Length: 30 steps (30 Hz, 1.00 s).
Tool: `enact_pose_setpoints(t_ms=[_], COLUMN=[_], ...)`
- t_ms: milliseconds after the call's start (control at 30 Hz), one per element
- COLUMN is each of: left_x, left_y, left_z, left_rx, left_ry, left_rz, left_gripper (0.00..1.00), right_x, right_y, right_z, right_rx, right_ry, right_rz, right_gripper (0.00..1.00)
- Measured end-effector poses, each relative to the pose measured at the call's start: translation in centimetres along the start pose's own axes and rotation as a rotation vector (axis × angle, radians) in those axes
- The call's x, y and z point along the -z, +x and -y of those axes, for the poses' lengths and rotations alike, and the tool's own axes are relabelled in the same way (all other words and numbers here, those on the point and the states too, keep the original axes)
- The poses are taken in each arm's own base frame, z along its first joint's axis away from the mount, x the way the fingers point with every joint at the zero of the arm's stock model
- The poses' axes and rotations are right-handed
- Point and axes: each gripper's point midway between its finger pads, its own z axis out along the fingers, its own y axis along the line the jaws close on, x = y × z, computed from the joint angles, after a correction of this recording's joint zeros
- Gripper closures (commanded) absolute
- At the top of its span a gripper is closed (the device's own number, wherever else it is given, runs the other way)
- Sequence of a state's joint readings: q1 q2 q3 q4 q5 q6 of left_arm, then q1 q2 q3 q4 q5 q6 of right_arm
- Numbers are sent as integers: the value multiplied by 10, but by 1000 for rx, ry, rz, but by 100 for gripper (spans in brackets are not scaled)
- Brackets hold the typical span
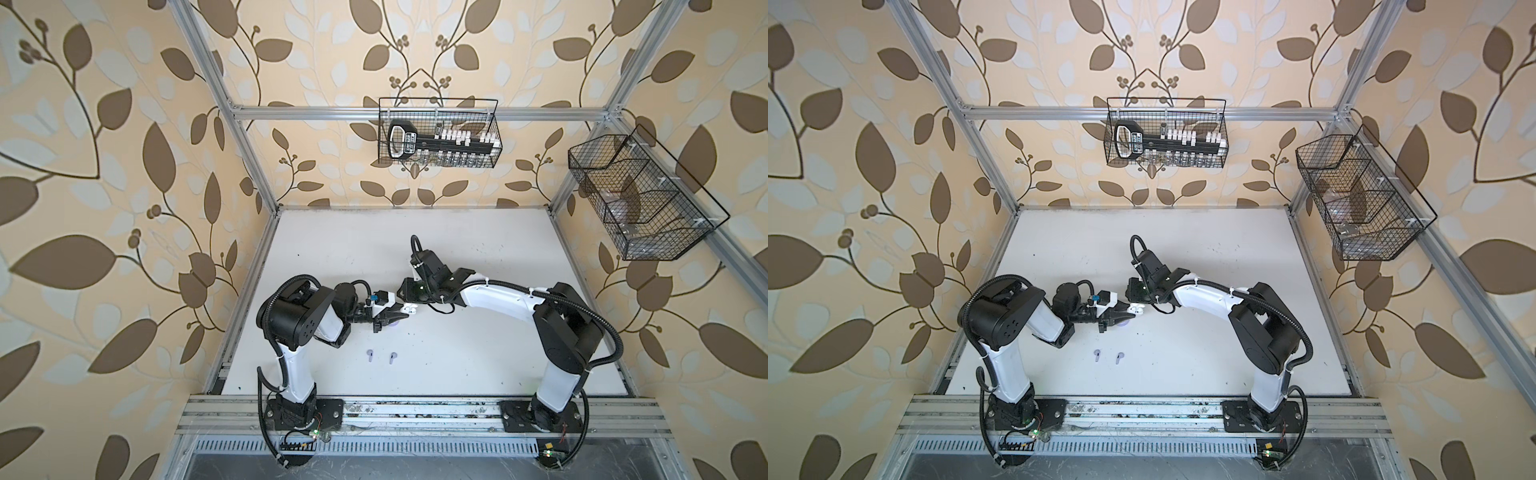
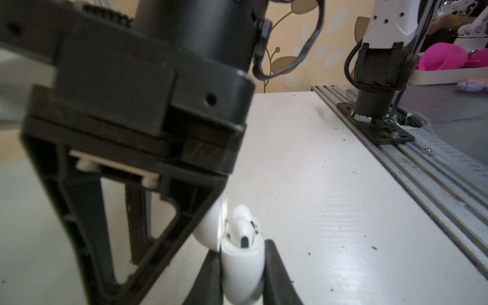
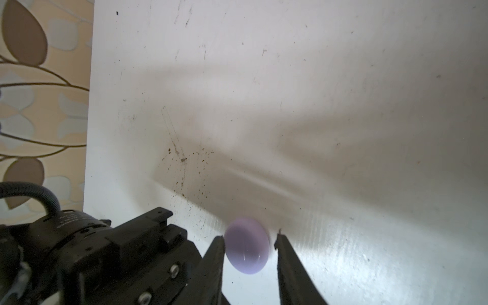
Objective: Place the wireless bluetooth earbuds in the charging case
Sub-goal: 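Push the case lid shut with the right gripper, then withdraw the right gripper while the left gripper moves the closed case farther away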
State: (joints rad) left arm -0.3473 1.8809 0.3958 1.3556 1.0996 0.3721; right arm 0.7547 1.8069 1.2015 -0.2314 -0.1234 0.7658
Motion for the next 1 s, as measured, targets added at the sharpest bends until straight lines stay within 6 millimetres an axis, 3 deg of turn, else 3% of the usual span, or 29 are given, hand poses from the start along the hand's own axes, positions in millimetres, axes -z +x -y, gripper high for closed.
enact_pose_setpoints(t_ms=[300,700,833,1000], left_x=[0,0,0,0], left_y=[0,0,0,1], left_z=[0,-1,-2,-7], left_rx=[3,3,4,19], left_ry=[0,-9,-10,-39], left_rz=[-1,-1,-2,-9], left_gripper=[100,100,100,100], right_x=[3,23,39,74], right_y=[15,14,7,-2], right_z=[0,-2,-4,-3], right_rx=[-2,-17,-19,-23], right_ry=[0,-22,-26,-37], right_rz=[-12,43,90,178], right_gripper=[67,65,63,61])
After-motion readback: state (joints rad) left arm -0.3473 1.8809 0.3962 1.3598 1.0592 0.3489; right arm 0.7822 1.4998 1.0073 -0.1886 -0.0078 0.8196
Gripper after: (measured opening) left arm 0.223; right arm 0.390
